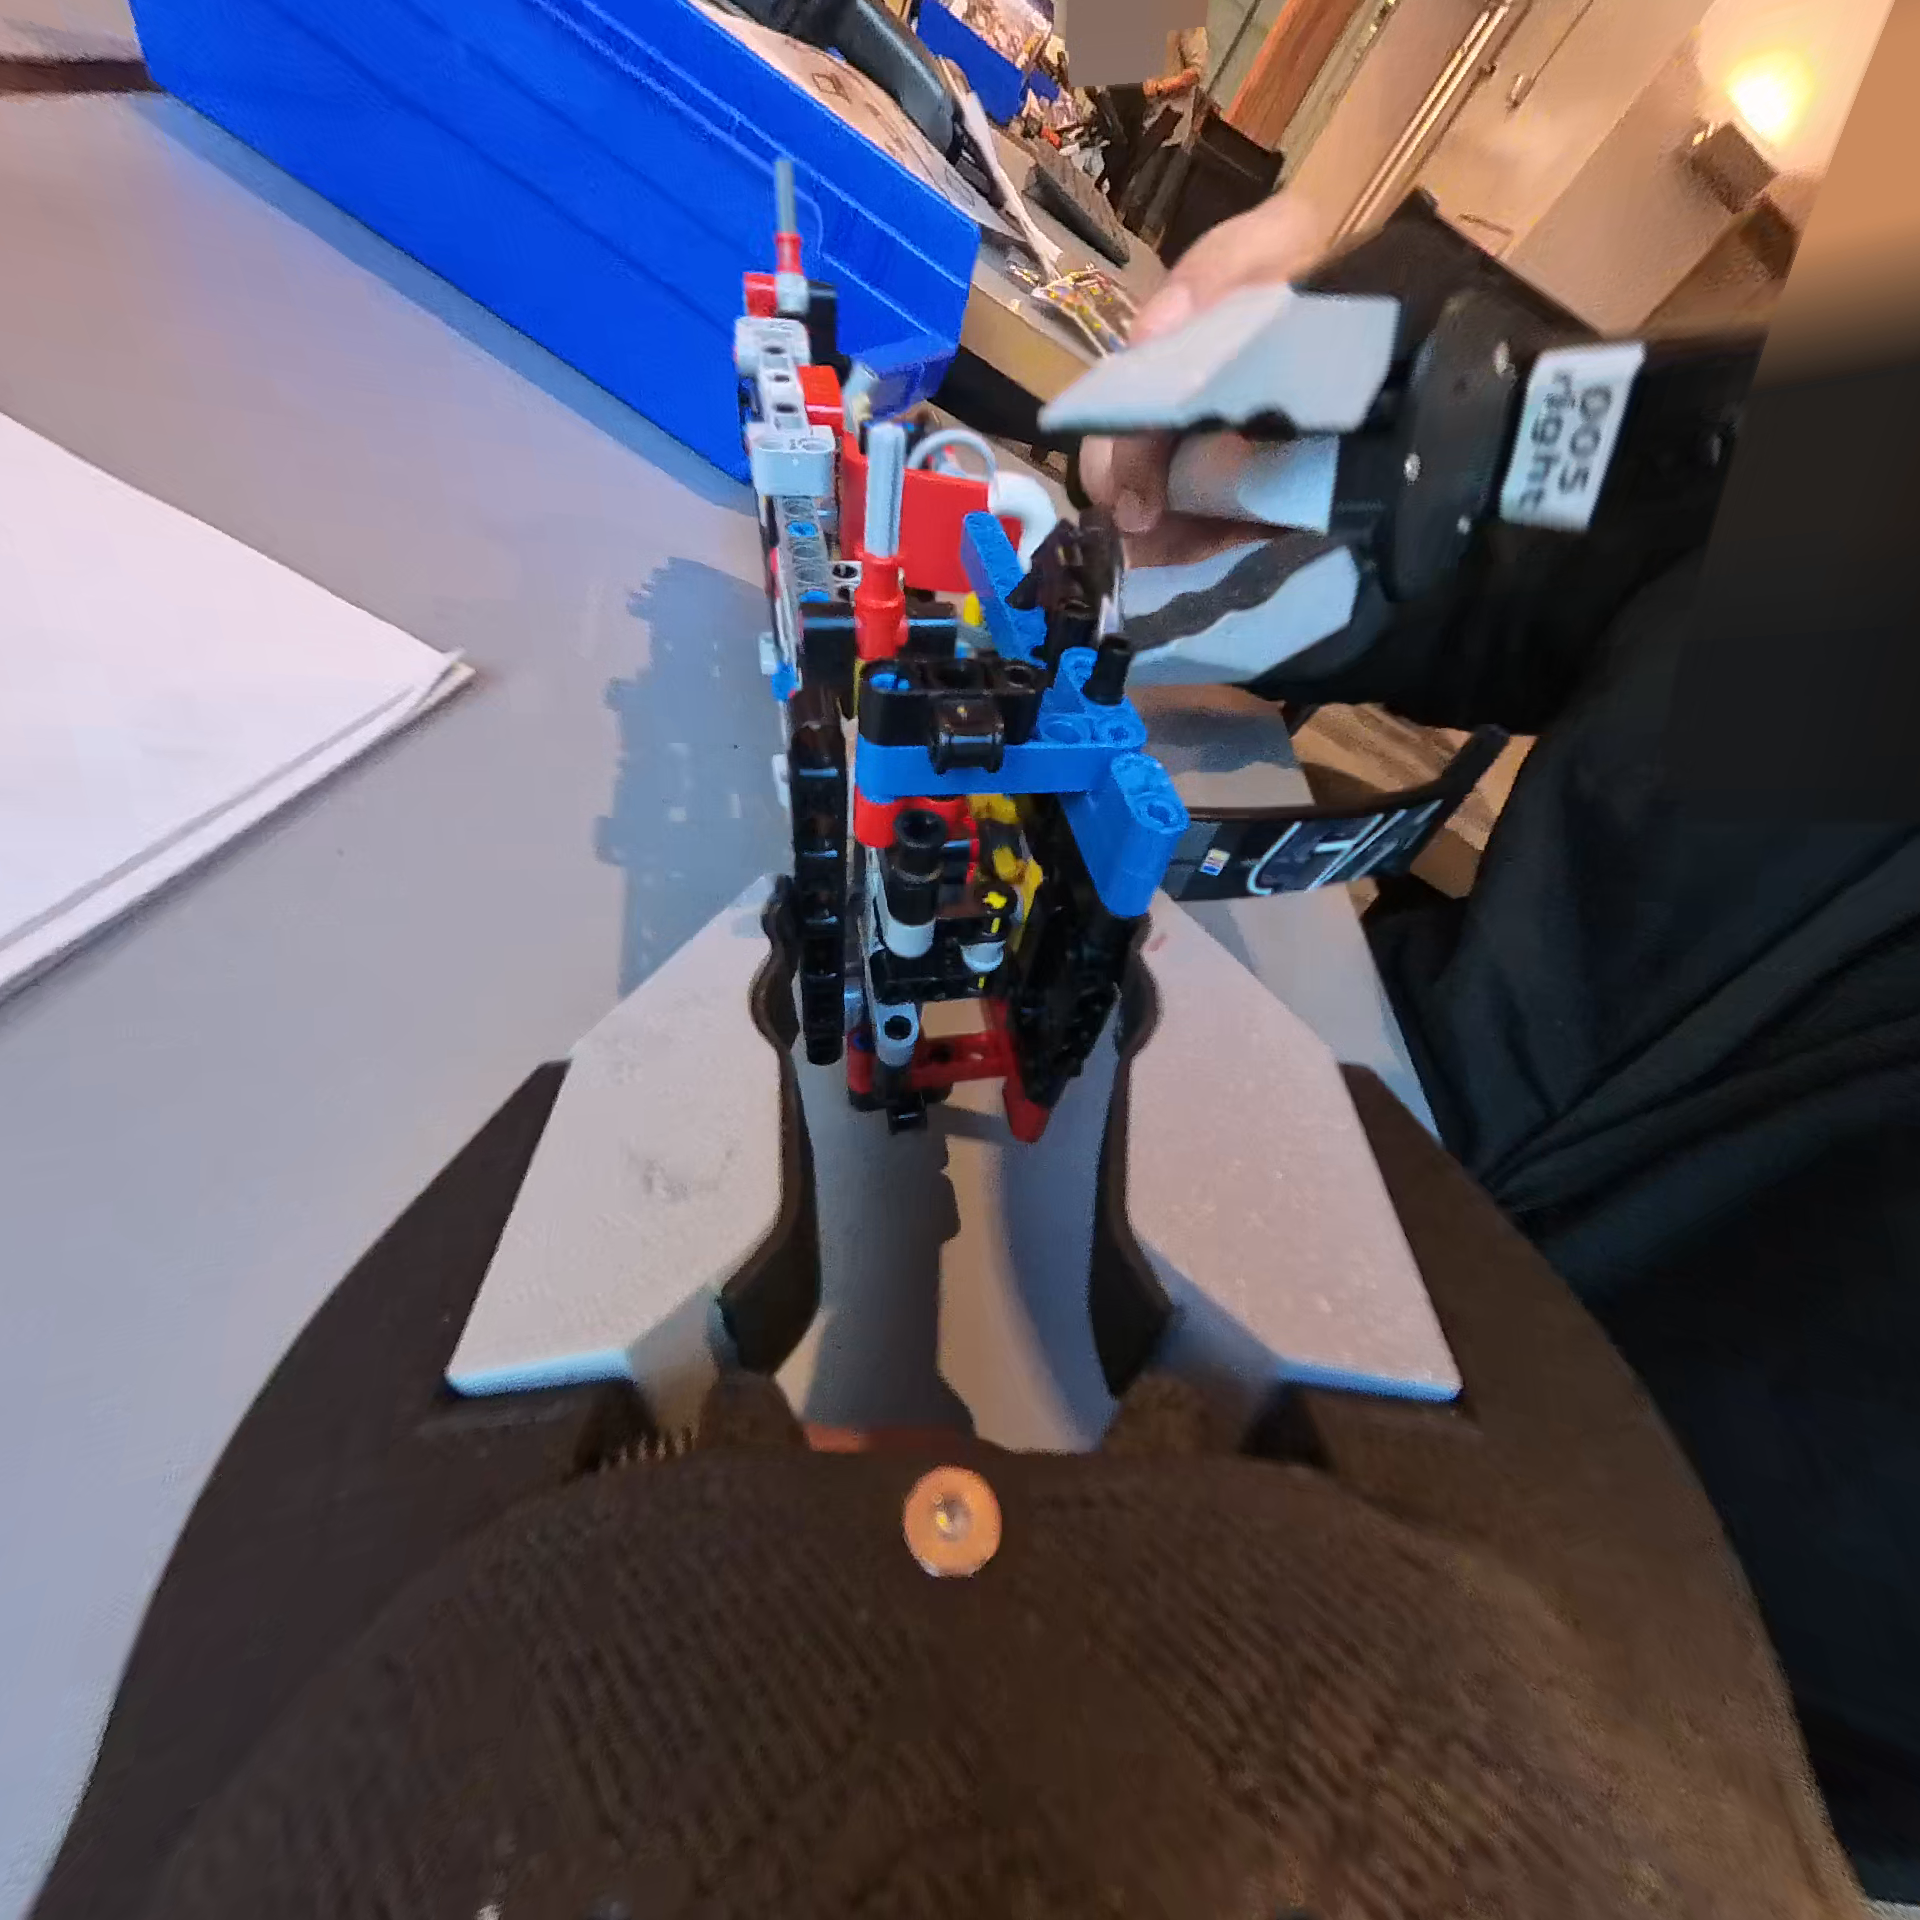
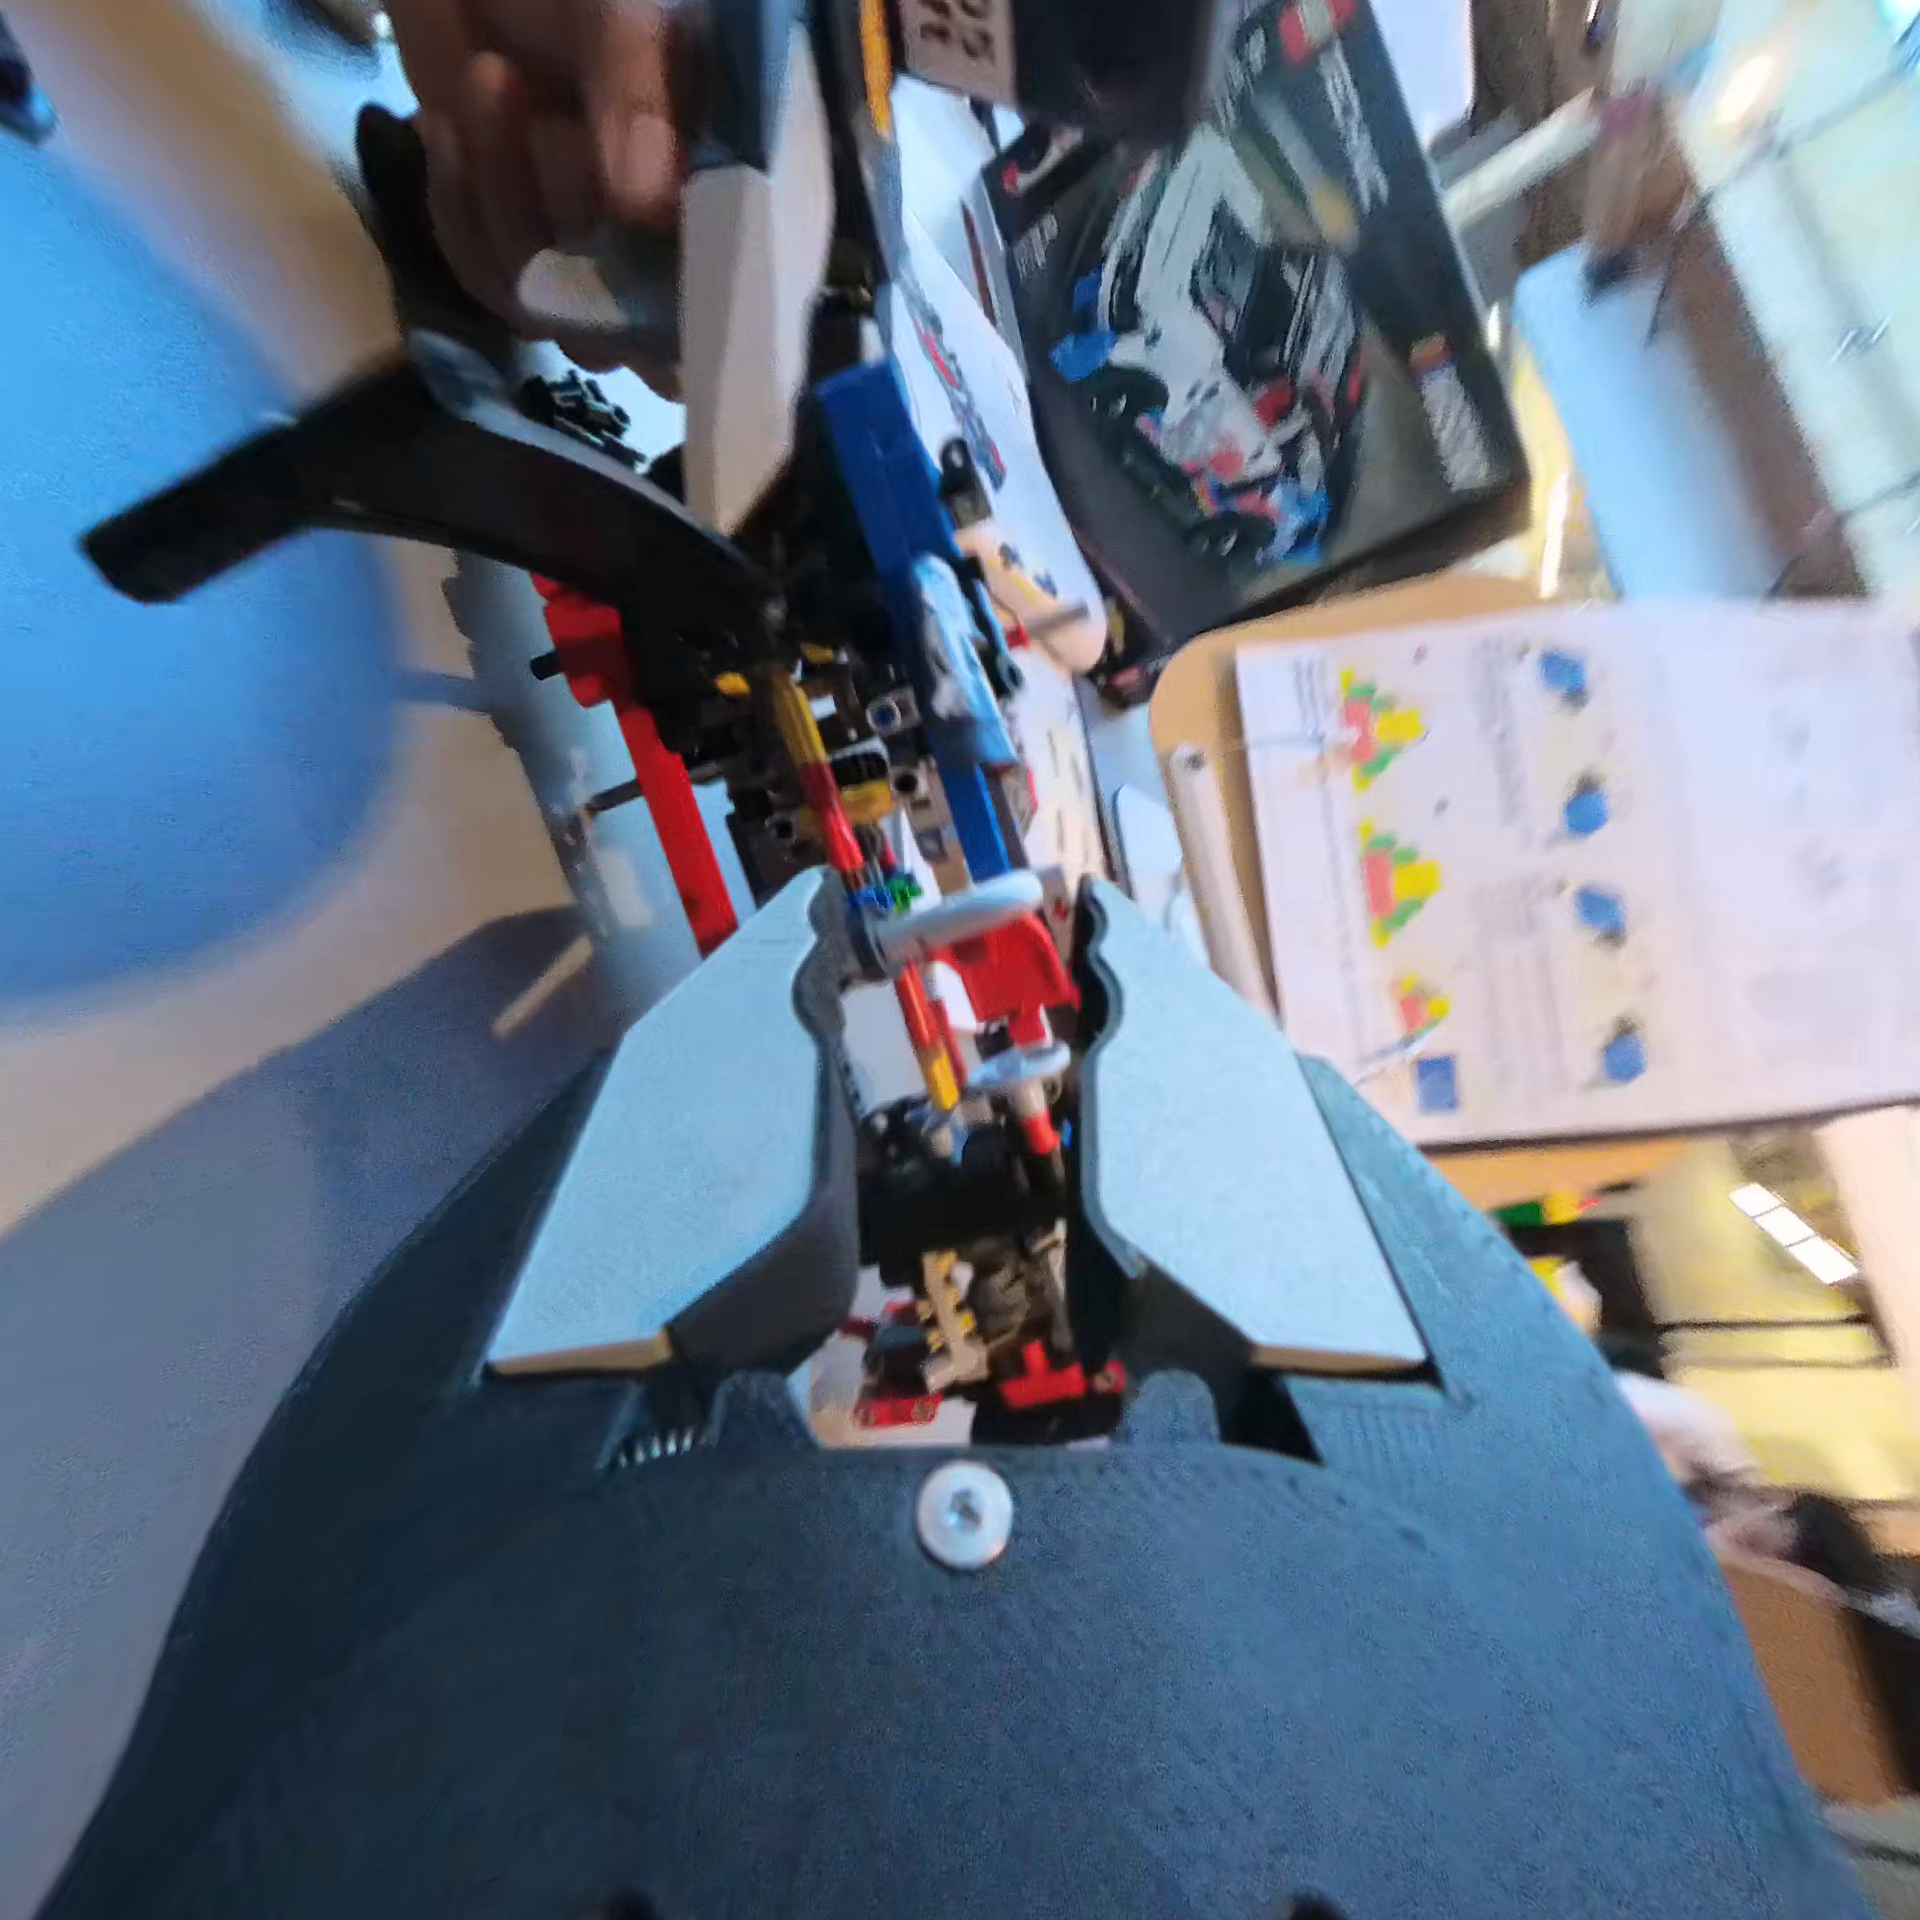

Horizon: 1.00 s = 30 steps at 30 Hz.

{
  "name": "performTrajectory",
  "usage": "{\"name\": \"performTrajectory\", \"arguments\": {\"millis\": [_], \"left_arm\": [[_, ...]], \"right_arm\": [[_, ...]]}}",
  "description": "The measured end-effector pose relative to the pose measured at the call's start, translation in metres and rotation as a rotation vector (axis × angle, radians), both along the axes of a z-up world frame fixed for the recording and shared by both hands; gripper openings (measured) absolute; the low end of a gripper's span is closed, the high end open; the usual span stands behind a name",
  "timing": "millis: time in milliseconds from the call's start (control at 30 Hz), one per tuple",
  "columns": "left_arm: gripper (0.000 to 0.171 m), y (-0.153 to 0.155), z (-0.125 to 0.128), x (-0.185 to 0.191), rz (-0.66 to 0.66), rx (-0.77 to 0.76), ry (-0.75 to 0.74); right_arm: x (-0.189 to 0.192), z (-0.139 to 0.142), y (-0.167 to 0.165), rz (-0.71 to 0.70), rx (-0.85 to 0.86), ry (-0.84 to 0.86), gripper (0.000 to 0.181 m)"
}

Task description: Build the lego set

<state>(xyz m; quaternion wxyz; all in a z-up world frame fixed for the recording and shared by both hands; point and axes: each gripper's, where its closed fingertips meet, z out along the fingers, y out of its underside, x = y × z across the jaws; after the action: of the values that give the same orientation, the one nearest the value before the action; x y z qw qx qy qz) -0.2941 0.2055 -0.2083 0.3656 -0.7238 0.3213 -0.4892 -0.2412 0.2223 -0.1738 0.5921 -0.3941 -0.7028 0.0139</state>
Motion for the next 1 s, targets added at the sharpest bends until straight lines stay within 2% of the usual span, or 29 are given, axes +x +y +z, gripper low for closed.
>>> {"name": "performTrajectory", "arguments": {"millis": [167, 200, 267, 367, 467, 567, 733, 1000], "left_arm": [[0.059, -0.005, -0.001, -0.001, 0.013, -0.026, -0.008], [0.059, -0.006, -0.001, -0.001, 0.012, -0.021, -0.005], [0.059, -0.008, -0.001, 0.0, 0.004, -0.017, 0.0], [0.059, -0.008, -0.001, 0.002, -0.007, -0.012, -0.004], [0.059, -0.009, -0.001, 0.002, -0.002, -0.02, -0.003], [0.058, -0.009, -0.003, 0.003, 0.003, -0.024, 0.023], [0.058, -0.009, -0.005, 0.006, 0.004, 0.001, 0.076], [0.058, -0.012, -0.004, 0.011, 0.024, 0.098, 0.165]], "right_arm": [[-0.025, 0.012, -0.01, 0.068, 0.315, 0.012, 0.035], [-0.029, 0.013, -0.012, 0.088, 0.351, 0.013, 0.029], [-0.035, 0.011, -0.012, 0.097, 0.378, 0.003, 0.026], [-0.041, 0.007, -0.006, 0.087, 0.378, -0.024, 0.034], [-0.041, 0.005, -0.006, 0.118, 0.422, -0.046, 0.023], [-0.041, 0.005, -0.004, 0.128, 0.51, -0.035, 0.021], [-0.04, 0.005, -0.001, 0.147, 0.506, -0.026, 0.019], [-0.032, 0.003, -0.003, 0.147, 0.337, -0.015, 0.019]]}}
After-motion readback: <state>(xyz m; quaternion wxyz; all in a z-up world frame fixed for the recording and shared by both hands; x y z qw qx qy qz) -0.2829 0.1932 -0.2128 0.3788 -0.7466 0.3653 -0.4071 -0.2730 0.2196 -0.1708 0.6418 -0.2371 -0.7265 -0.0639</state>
